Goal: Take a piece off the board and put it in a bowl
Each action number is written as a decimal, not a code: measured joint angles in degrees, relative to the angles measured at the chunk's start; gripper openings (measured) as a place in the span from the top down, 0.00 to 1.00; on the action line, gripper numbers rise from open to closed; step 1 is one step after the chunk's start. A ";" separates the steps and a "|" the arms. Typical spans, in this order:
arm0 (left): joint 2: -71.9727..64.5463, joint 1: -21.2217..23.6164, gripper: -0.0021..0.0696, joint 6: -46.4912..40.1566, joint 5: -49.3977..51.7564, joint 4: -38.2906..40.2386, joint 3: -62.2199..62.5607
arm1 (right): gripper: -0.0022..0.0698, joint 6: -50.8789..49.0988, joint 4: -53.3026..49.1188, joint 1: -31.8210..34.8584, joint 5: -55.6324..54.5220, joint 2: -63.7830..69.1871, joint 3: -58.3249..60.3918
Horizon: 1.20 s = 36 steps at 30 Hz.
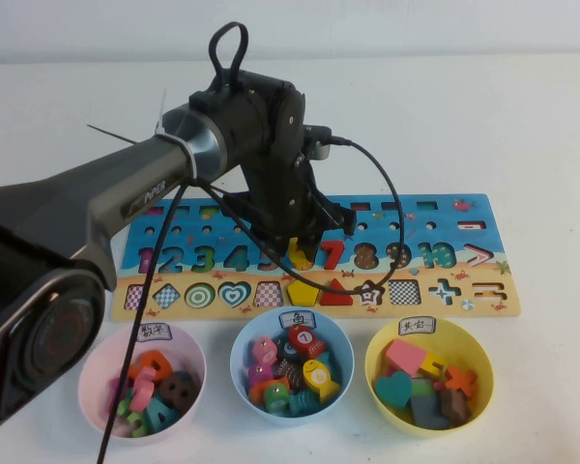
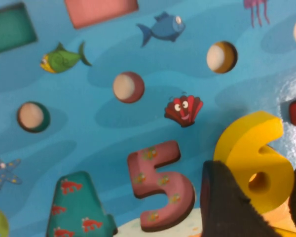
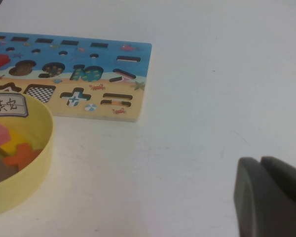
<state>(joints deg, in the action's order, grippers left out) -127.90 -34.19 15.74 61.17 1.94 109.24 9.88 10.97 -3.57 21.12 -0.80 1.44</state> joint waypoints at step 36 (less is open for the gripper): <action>36.44 -0.52 0.64 -8.86 4.51 -0.84 -32.57 | 0.99 0.00 0.00 0.00 0.00 0.00 0.00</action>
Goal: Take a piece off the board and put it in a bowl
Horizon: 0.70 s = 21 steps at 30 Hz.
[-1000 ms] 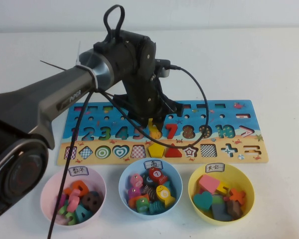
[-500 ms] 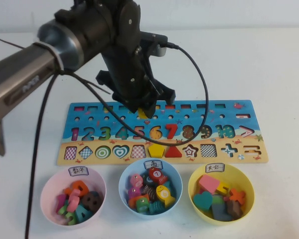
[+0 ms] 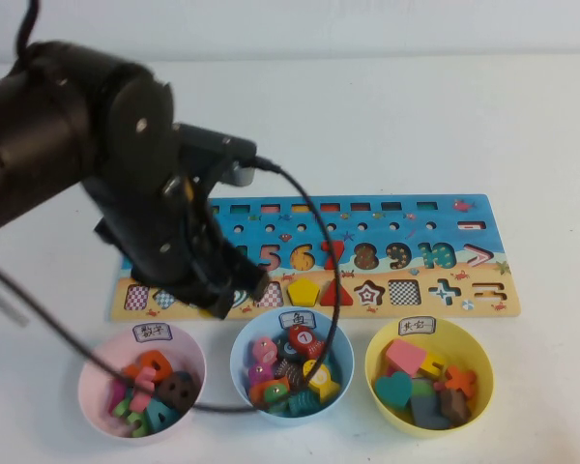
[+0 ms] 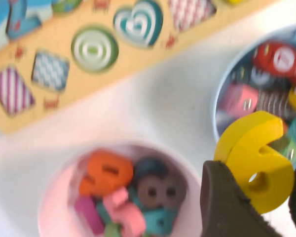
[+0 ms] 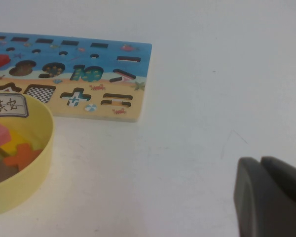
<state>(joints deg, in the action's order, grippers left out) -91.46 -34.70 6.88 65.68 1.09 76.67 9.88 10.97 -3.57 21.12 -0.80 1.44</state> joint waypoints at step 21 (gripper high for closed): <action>16.68 0.00 0.64 8.26 -13.76 -2.20 -30.79 | 0.99 0.00 0.00 0.00 0.00 0.00 0.00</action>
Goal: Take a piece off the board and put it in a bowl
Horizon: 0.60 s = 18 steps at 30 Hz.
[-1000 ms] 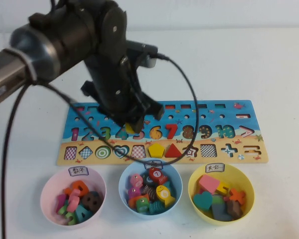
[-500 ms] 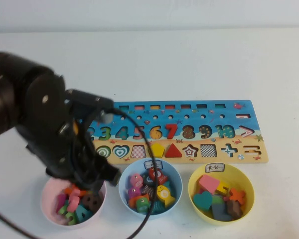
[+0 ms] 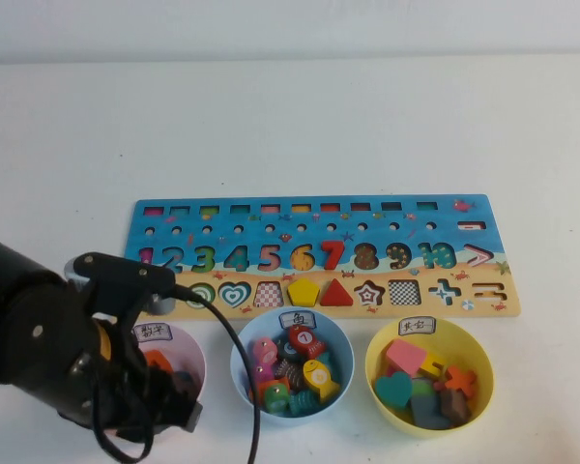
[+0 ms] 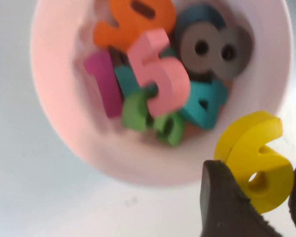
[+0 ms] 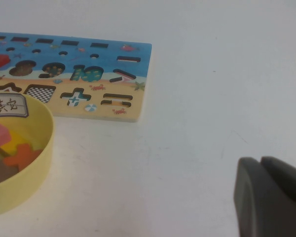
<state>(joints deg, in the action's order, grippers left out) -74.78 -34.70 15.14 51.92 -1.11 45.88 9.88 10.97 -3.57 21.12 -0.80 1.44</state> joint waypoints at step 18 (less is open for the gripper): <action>0.09 7.43 0.64 0.72 -5.19 -3.58 -1.50 | 0.99 0.00 0.00 0.00 0.00 0.00 0.00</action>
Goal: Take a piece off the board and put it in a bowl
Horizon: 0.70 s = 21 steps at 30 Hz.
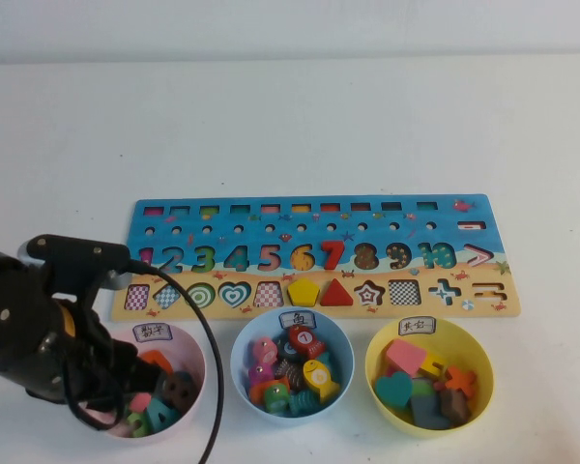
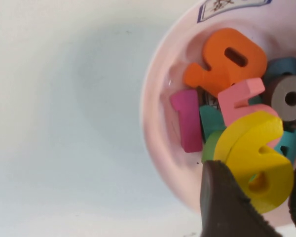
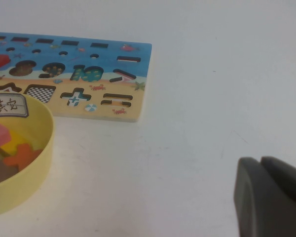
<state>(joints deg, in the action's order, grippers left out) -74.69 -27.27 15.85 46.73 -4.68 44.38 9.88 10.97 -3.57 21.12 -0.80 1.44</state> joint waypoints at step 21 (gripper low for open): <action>-5.33 0.34 0.63 -7.62 -3.16 5.39 0.00 | 0.99 0.00 0.00 0.00 0.00 0.00 0.00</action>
<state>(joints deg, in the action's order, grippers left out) -80.02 -26.93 8.24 43.57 0.70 44.38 9.88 10.97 -3.57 21.12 -0.80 1.44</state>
